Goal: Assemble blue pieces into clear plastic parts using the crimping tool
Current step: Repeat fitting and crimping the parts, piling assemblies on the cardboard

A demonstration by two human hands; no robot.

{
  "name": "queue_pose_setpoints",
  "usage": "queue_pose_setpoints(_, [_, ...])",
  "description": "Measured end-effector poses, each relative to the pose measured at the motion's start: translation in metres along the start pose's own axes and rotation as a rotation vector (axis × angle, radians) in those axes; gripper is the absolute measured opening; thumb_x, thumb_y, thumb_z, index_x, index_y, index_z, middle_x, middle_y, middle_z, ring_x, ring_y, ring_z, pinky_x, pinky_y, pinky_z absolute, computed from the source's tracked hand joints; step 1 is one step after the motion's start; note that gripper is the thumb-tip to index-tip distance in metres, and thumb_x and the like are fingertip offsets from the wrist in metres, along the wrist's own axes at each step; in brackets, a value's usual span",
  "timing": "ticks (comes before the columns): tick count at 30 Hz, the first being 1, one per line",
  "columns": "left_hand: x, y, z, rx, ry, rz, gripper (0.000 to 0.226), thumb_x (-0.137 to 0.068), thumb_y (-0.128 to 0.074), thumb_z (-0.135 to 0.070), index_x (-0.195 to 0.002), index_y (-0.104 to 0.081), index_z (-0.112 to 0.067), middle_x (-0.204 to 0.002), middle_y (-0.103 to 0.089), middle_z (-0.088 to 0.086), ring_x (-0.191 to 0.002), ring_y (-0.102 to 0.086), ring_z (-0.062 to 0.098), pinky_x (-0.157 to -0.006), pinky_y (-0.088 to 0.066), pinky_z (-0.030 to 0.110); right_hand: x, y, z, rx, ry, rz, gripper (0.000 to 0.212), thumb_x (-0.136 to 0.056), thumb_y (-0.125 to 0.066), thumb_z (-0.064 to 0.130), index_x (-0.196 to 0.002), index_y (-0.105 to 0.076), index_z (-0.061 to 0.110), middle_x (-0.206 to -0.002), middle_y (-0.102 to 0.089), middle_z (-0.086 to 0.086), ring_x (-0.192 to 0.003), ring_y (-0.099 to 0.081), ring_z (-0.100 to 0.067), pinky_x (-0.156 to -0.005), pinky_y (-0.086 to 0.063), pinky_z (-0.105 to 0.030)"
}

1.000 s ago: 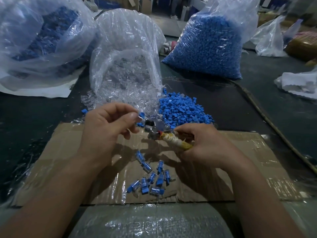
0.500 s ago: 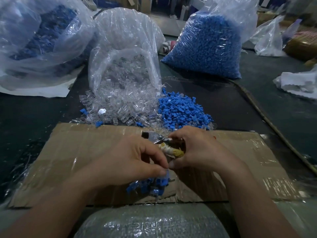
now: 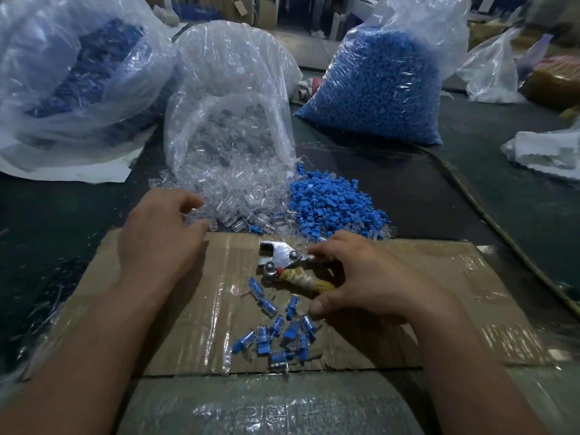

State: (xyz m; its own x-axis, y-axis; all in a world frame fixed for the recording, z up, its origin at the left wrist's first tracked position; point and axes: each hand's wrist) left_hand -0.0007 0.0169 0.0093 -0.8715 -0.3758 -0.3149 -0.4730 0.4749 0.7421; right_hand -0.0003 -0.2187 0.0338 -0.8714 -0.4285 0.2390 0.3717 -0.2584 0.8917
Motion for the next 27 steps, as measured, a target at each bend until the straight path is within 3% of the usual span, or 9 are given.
queue_pose_setpoints(4, [-0.003, -0.005, 0.005, -0.191, 0.064, 0.098, 0.022, -0.078, -0.068, -0.027, -0.099, -0.067, -0.02, -0.108, -0.058, 0.008, -0.1, -0.055, 0.03, -0.073, -0.041, 0.036, 0.002, 0.004, -0.005, -0.111, -0.013, -0.057, 0.066, -0.068, -0.071, 0.053, -0.127, -0.05, 0.035, -0.1, -0.046, 0.022, -0.094, -0.044, 0.0, -0.07, -0.034, -0.016])
queue_pose_setpoints(7, [-0.005, -0.005, 0.005, -0.246, 0.07, 0.129, 0.008, -0.081, -0.066, -0.027, -0.085, -0.069, -0.02, -0.102, -0.057, 0.009, -0.094, -0.053, 0.029, -0.065, -0.035, 0.033, 0.001, 0.006, -0.006, -0.151, -0.009, -0.159, 0.052, -0.071, -0.069, 0.05, -0.119, -0.057, 0.034, -0.099, -0.051, 0.022, -0.091, -0.047, 0.002, -0.07, -0.034, -0.017])
queue_pose_setpoints(11, [-0.005, -0.007, 0.004, -0.25, 0.048, 0.132, 0.01, -0.085, -0.062, -0.021, -0.084, -0.071, -0.017, -0.102, -0.054, 0.01, -0.086, -0.046, 0.023, -0.063, -0.032, 0.034, 0.001, 0.008, -0.009, -0.19, 0.008, -0.253, 0.044, -0.074, -0.068, 0.047, -0.114, -0.062, 0.03, -0.104, -0.057, 0.018, -0.094, -0.048, 0.001, -0.076, -0.037, -0.019])
queue_pose_setpoints(16, [-0.005, -0.006, 0.003, -0.174, 0.036, 0.149, 0.012, -0.083, -0.06, -0.012, -0.089, -0.069, -0.017, -0.101, -0.063, 0.009, -0.094, -0.055, 0.029, -0.073, -0.044, 0.038, -0.001, 0.007, -0.015, -0.181, -0.004, -0.29, 0.043, -0.076, -0.066, 0.048, -0.115, -0.061, 0.031, -0.111, -0.059, 0.018, -0.094, -0.045, 0.004, -0.071, -0.032, -0.013])
queue_pose_setpoints(19, [-0.003, -0.007, 0.001, -0.112, 0.054, 0.14, 0.019, -0.081, -0.06, -0.009, -0.096, -0.065, -0.018, -0.099, -0.066, 0.006, -0.097, -0.057, 0.03, -0.079, -0.046, 0.039, -0.002, 0.008, -0.017, -0.174, -0.012, -0.315, 0.038, -0.079, -0.066, 0.044, -0.114, -0.062, 0.029, -0.1, -0.058, 0.02, -0.091, -0.047, 0.004, -0.07, -0.029, -0.005])
queue_pose_setpoints(27, [-0.003, -0.007, 0.0, 0.019, -0.019, 0.085, 0.023, -0.083, -0.059, -0.006, -0.103, -0.067, -0.015, -0.097, -0.065, 0.008, -0.095, -0.057, 0.029, -0.083, -0.042, 0.037, -0.004, 0.009, -0.022, -0.192, -0.036, -0.347, 0.033, -0.08, -0.066, 0.041, -0.109, -0.065, 0.027, -0.079, -0.048, 0.03, -0.078, -0.044, 0.015, -0.065, -0.031, -0.007])
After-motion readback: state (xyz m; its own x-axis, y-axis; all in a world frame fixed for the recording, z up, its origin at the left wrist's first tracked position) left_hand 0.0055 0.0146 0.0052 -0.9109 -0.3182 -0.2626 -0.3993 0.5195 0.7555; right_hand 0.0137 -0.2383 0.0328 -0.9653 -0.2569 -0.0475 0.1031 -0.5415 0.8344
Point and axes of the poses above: each hand's wrist, its own x-axis away from the middle knuckle, its own y-axis out of the back of the hand, z = x × y
